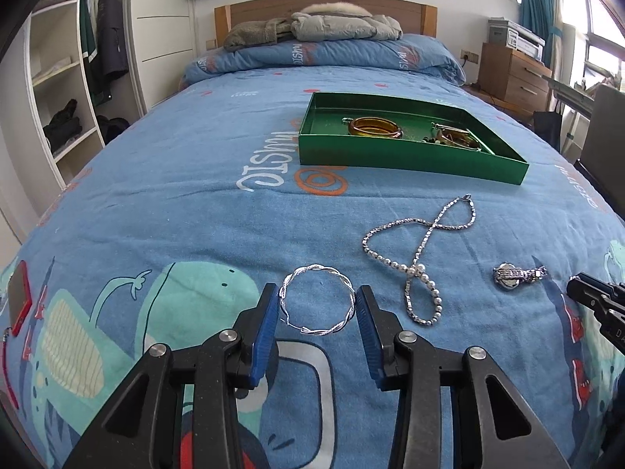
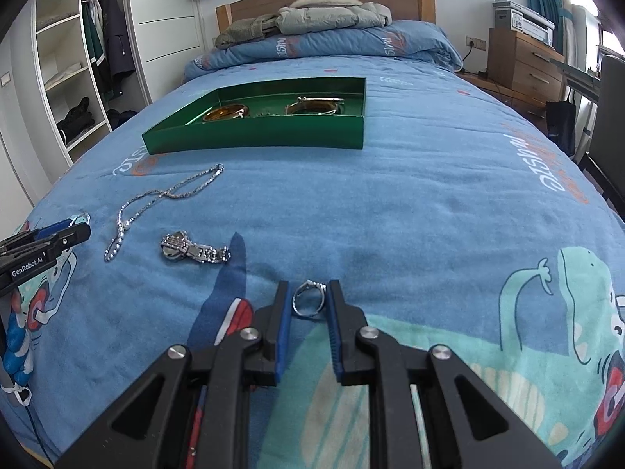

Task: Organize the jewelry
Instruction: 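Carry small ring and twisted hoop in both tools over the green tray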

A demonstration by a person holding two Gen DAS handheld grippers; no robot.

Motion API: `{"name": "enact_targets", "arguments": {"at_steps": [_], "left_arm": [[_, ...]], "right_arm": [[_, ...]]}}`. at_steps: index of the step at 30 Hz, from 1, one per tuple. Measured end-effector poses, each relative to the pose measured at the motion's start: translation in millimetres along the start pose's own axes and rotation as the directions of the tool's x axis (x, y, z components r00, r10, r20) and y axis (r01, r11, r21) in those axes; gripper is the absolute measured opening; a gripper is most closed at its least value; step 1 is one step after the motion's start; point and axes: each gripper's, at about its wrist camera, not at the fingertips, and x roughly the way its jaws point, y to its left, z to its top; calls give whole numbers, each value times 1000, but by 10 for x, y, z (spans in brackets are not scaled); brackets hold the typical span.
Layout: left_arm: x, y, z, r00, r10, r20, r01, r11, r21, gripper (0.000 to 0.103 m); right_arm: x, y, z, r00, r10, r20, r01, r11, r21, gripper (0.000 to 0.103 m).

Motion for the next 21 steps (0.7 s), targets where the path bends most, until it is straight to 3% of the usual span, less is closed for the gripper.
{"name": "enact_targets", "arguments": {"at_steps": [7,21], "left_arm": [[-554,-161,10,997,11,76,-14,999,48,40],[-1501,-213,-48,981,11,192,-20,999,46,40]], "right_arm": [[-407,89,-20,999,18,49,-19,1000,25,16],[-1507,407,-50,977,41,208,-40,999,-6,16]]}}
